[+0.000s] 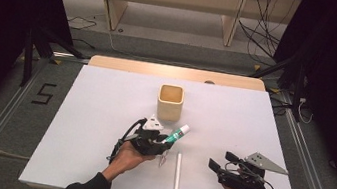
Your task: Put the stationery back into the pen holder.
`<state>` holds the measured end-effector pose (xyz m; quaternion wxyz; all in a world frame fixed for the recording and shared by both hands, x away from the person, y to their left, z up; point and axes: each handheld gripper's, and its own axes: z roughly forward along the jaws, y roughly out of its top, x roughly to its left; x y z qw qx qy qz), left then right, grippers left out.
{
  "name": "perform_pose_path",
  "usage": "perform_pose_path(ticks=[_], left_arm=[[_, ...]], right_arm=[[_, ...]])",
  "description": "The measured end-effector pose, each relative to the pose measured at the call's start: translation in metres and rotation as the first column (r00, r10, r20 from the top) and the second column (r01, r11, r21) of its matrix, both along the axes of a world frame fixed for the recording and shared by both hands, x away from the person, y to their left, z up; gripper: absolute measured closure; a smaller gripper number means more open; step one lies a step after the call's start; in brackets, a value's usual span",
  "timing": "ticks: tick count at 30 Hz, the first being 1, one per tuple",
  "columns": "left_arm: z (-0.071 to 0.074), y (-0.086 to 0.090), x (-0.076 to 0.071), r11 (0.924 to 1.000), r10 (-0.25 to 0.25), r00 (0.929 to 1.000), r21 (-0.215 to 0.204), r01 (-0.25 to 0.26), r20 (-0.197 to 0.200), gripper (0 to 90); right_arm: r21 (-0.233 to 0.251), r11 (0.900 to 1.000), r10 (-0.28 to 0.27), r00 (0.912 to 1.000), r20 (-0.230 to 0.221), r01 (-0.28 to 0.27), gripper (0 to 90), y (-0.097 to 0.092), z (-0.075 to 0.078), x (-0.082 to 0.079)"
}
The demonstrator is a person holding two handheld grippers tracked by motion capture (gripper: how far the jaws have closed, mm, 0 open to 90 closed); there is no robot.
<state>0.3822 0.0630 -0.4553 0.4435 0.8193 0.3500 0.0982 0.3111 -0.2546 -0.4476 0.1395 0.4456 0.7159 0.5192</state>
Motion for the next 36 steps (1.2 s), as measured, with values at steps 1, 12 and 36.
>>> perform_pose_path(ticks=[1,12,36], left_arm=[[0.000,0.004,-0.001,1.0000,0.001,1.0000,-0.003,-0.001,-0.001,65.4],[0.004,0.029,-0.011,0.9991,0.025,0.9996,-0.036,-0.024,0.016,65.4],[0.003,0.047,-0.036,0.9962,0.021,0.9991,-0.085,-0.017,0.038,65.4]], right_arm=[[0.010,0.9999,0.013,0.9998,-0.014,-0.012,26.5,0.006,0.000,0.001],[0.126,0.9876,0.104,0.9912,-0.082,-0.093,26.0,0.042,-0.001,0.018],[0.337,0.9282,0.233,0.9529,-0.194,-0.158,25.8,0.106,-0.015,0.049]])
